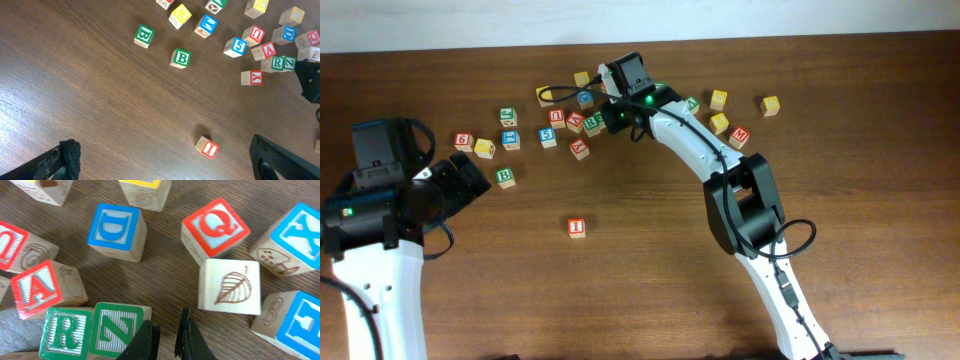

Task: Spell out ICRA

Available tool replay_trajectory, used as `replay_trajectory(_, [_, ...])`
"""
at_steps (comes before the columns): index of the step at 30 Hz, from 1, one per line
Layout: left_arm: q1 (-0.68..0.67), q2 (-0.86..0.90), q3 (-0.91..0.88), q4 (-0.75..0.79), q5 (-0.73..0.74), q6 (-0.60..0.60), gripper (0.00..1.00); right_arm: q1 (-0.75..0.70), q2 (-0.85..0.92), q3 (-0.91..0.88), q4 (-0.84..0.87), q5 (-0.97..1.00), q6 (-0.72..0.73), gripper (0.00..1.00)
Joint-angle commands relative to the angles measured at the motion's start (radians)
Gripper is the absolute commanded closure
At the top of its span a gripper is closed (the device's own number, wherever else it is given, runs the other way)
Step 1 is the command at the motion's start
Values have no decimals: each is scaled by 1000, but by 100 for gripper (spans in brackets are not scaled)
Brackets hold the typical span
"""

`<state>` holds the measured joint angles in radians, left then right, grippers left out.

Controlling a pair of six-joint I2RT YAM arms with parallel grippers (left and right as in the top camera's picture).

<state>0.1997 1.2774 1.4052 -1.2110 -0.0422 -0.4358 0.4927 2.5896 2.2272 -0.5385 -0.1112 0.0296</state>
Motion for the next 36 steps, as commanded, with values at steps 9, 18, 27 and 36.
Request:
replay_trajectory(9, [6, 2, -3, 2, -10, -12, 1, -27, -81, 489, 8, -8, -27, 2])
replay_trajectory(18, [6, 2, -3, 2, -10, -13, 1, -19, 6, 510, 201, 41, -26, 2])
replay_trajectory(27, [6, 2, -3, 2, -10, -12, 1, 20, 161, 510, 327, 101, -78, 2])
replay_trajectory(36, [6, 2, -3, 2, -10, -12, 1, 77, 283, 509, 336, 162, -145, 2])
